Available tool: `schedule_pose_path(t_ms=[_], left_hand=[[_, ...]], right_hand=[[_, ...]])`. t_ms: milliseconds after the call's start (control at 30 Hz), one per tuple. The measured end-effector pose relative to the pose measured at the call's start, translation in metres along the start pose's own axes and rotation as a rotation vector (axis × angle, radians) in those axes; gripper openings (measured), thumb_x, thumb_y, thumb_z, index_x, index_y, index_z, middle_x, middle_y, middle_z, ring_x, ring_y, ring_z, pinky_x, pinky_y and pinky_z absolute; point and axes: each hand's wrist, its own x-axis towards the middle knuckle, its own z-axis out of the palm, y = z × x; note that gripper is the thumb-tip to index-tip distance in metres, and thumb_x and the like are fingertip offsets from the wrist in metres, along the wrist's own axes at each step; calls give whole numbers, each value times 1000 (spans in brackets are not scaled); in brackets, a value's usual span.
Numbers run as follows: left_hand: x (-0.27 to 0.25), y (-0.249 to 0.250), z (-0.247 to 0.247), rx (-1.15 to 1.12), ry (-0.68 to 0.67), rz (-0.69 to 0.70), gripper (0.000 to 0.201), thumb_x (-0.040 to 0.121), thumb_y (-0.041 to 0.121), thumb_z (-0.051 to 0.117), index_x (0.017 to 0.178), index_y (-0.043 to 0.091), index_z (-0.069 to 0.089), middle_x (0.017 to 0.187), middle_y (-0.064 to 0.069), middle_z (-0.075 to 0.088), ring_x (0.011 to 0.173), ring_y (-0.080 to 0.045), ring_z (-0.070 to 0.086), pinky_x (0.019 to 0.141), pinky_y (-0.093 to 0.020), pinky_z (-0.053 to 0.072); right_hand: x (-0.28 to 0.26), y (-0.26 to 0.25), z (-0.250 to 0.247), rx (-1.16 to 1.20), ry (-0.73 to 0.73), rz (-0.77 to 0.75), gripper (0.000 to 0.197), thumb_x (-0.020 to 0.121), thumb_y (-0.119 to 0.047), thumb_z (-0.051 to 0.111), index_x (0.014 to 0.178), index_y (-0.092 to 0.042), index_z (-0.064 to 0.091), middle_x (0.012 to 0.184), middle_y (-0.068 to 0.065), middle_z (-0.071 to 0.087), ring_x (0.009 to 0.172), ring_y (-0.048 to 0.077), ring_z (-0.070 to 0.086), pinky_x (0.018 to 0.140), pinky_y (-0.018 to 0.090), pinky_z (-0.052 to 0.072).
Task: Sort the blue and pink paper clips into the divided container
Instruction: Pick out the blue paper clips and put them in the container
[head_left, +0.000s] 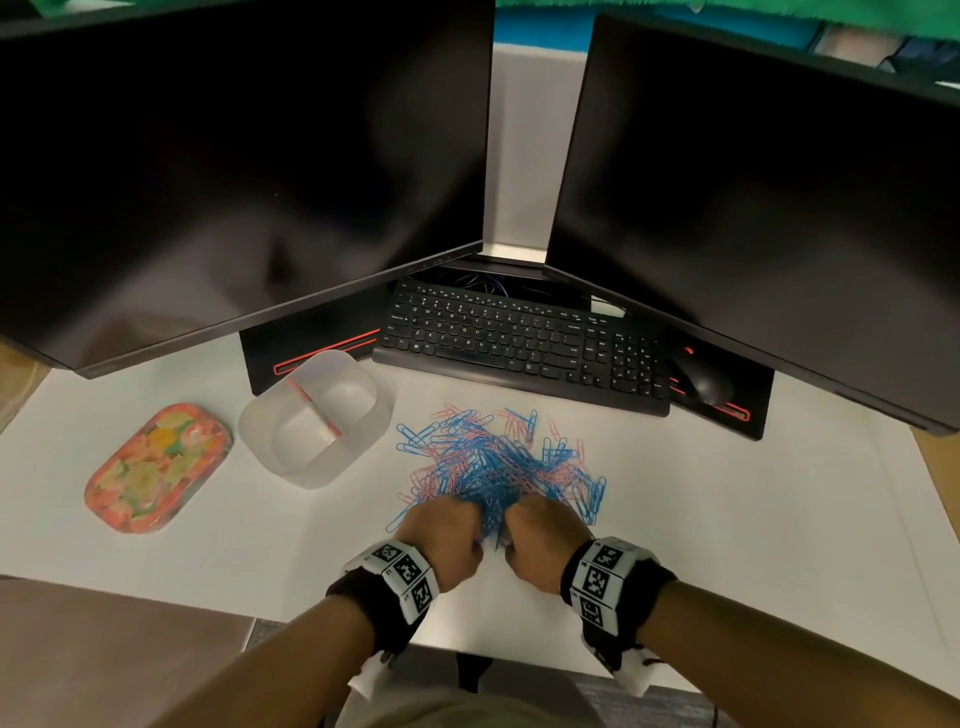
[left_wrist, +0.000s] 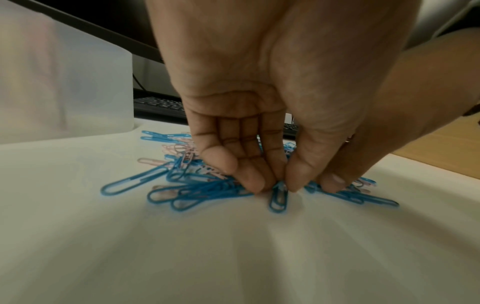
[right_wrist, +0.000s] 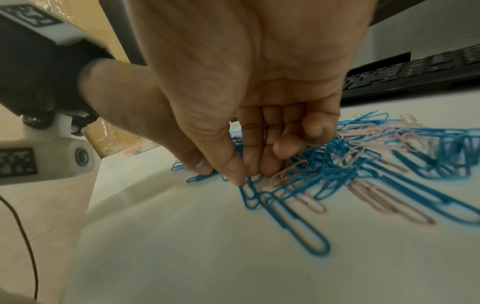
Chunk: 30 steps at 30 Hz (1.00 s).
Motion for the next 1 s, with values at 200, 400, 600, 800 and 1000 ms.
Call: schedule_pose_path(t_ms=[200, 400, 600, 800, 1000], left_hand=[[2, -9, 2, -127, 35, -26, 5, 77, 19, 50, 78, 19, 55, 90, -7, 67, 86, -31, 62, 67, -28, 43], [0, -21, 4, -297, 141, -57, 30, 82, 13, 53, 108, 25, 63, 95, -3, 70, 89, -24, 64, 72, -25, 46], [-1, -36, -2, -580, 245, -59, 40, 82, 5, 54, 111, 28, 69, 90, 1, 66, 80, -14, 61, 76, -18, 47], [0, -45, -12, -1162, 136, -235, 31, 85, -9, 49, 90, 15, 66, 65, 0, 59, 62, -16, 57, 68, -25, 53], [-2, -46, -22, -1865, 80, -394, 24, 82, -6, 33, 77, 7, 52, 66, -7, 49, 56, -19, 47, 56, -31, 53]], right_hand=[[-3, 3, 9, 44, -6, 3, 11, 86, -12, 55, 89, -5, 63, 97, 15, 65, 90, 34, 62, 74, 35, 49], [2, 11, 8, 229, -18, 6, 15, 80, -3, 52, 74, -16, 53, 85, 10, 64, 79, 29, 58, 69, 34, 48], [3, 16, 1, 460, 51, -20, 14, 86, -10, 56, 90, -10, 69, 77, -8, 61, 68, 7, 54, 63, 13, 39], [13, 19, -14, 856, -138, 53, 8, 88, -4, 59, 91, -6, 65, 75, 5, 67, 61, 11, 60, 62, 21, 50], [21, 15, -25, 1272, -188, 196, 29, 84, 13, 39, 96, -5, 59, 75, 10, 61, 61, 19, 60, 54, 27, 49]])
